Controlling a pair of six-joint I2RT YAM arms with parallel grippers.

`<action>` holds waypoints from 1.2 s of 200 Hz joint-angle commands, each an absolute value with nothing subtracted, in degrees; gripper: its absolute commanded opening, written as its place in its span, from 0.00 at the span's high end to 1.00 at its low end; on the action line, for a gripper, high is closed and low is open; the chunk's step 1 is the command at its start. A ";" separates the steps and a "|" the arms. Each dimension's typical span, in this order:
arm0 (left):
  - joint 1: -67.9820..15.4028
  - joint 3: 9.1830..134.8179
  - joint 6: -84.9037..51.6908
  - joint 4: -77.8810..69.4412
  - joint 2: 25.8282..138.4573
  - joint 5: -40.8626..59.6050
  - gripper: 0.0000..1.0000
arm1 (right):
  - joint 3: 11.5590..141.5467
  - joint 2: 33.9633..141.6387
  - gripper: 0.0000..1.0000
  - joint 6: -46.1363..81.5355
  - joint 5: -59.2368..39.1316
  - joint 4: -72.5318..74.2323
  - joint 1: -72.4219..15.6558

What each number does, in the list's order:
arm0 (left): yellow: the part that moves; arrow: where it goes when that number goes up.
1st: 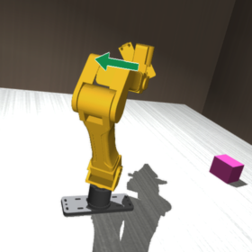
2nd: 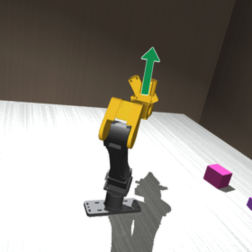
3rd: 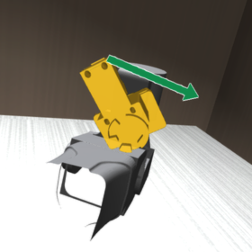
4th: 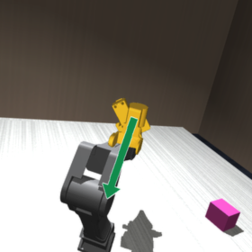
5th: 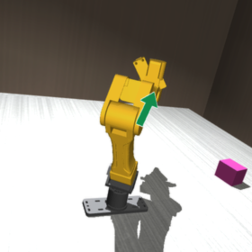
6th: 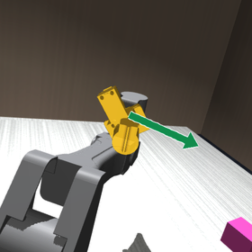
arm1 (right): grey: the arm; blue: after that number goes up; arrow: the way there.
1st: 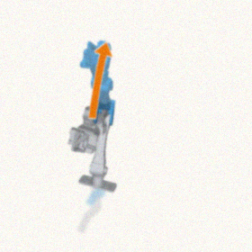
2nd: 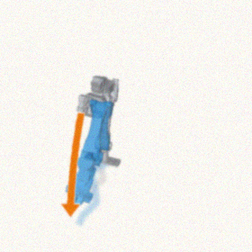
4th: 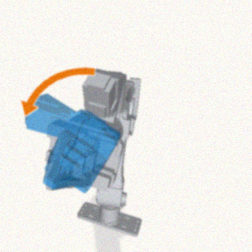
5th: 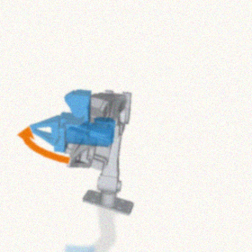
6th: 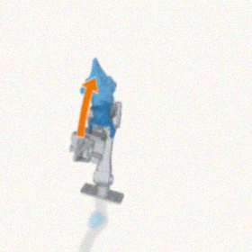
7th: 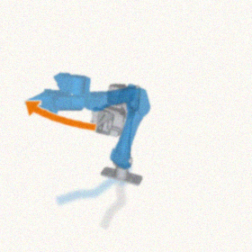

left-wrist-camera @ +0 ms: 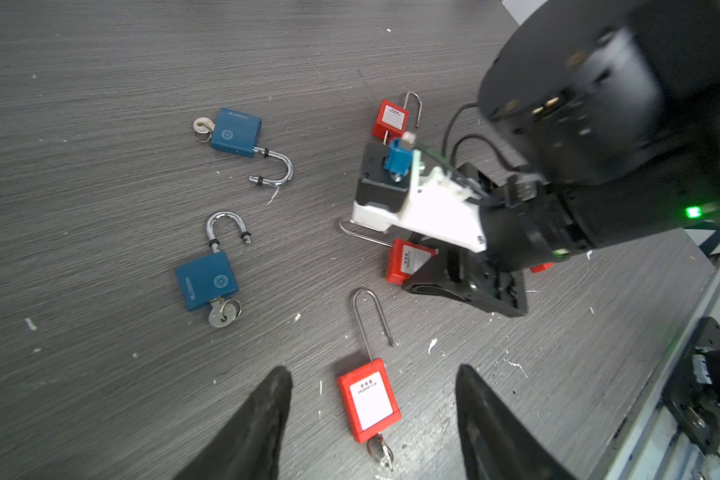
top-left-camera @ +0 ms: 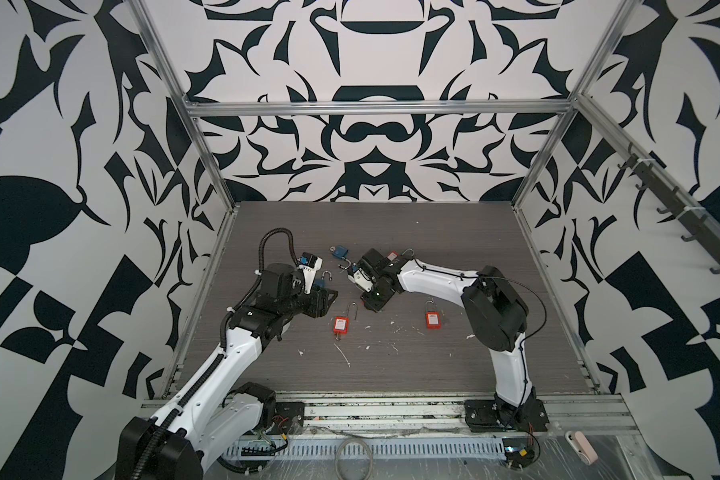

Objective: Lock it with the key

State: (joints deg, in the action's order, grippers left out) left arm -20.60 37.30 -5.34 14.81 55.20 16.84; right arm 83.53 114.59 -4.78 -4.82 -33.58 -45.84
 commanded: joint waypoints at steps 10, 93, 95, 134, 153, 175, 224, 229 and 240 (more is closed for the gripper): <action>-20.39 41.66 4.38 16.09 58.14 27.85 0.34 | 79.46 101.08 0.75 -15.70 -11.83 -36.87 -45.29; -25.57 46.27 28.60 16.59 62.15 48.84 0.36 | 65.18 74.87 0.82 -33.39 -20.92 -39.68 -44.30; -25.73 46.28 28.88 16.61 62.25 49.08 0.36 | 65.23 74.75 0.82 -33.33 -20.92 -39.96 -44.30; -30.27 47.20 32.15 16.74 64.10 46.94 0.38 | 66.03 73.23 0.83 -33.31 -21.74 -44.08 -44.30; -31.33 47.46 32.87 16.40 65.06 45.74 0.40 | 65.66 72.36 0.84 -33.59 -22.05 -43.90 -44.30; -31.51 47.50 32.95 15.89 66.07 46.13 0.42 | 65.69 71.63 0.85 -34.01 -22.61 -44.10 -44.30; -33.18 47.30 33.75 15.16 67.68 45.96 0.52 | 66.01 72.11 0.88 -33.46 -24.88 -44.08 -44.38; -33.22 47.29 33.75 15.05 67.85 46.16 0.53 | 66.01 72.22 0.88 -33.28 -24.98 -44.02 -44.38; -33.47 47.29 33.75 14.94 68.09 46.56 0.57 | 66.01 72.33 0.88 -33.09 -24.97 -43.96 -44.38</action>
